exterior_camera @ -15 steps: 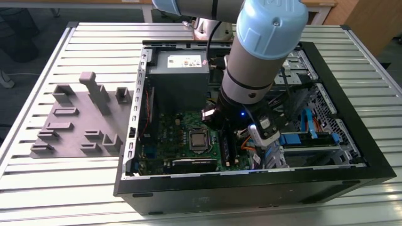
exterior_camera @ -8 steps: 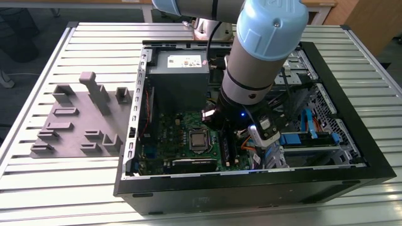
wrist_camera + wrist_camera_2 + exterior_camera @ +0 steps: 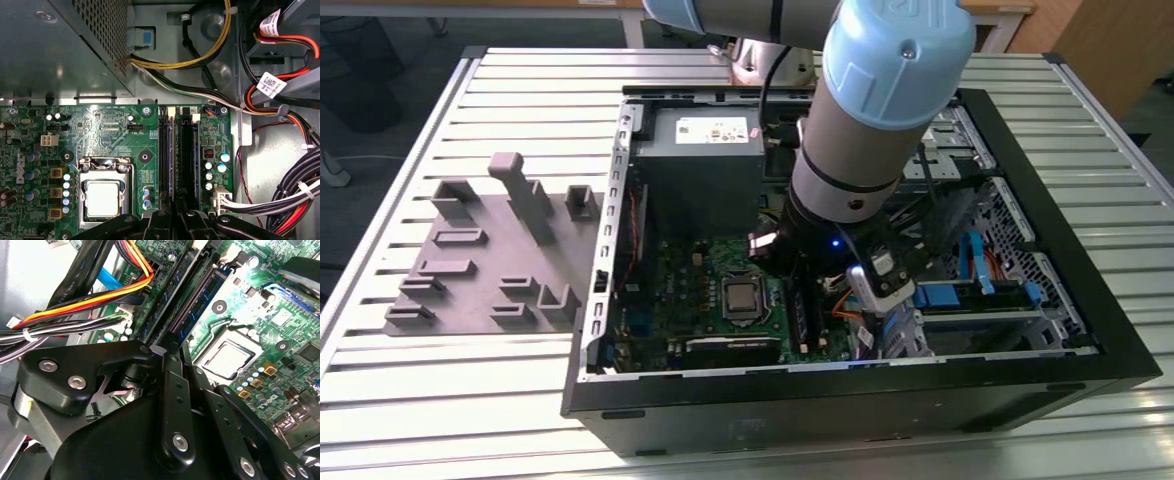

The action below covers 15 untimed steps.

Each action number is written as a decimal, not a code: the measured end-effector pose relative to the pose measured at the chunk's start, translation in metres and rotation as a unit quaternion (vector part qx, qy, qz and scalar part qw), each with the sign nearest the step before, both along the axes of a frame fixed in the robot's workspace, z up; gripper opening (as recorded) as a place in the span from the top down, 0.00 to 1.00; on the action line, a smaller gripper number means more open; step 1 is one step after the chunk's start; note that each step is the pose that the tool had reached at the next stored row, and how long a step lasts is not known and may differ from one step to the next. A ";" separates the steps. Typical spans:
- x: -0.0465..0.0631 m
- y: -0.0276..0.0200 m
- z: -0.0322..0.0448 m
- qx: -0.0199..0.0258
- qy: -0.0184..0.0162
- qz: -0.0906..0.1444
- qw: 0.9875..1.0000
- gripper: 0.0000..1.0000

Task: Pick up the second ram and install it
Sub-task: 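Press down the second ram until it locks into place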

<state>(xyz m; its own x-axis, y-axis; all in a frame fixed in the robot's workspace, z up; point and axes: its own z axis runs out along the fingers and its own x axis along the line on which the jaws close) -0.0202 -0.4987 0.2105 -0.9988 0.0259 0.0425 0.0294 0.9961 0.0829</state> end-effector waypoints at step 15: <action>0.000 0.0000 -0.0027 0.000 0.000 -0.001 1.000 0.86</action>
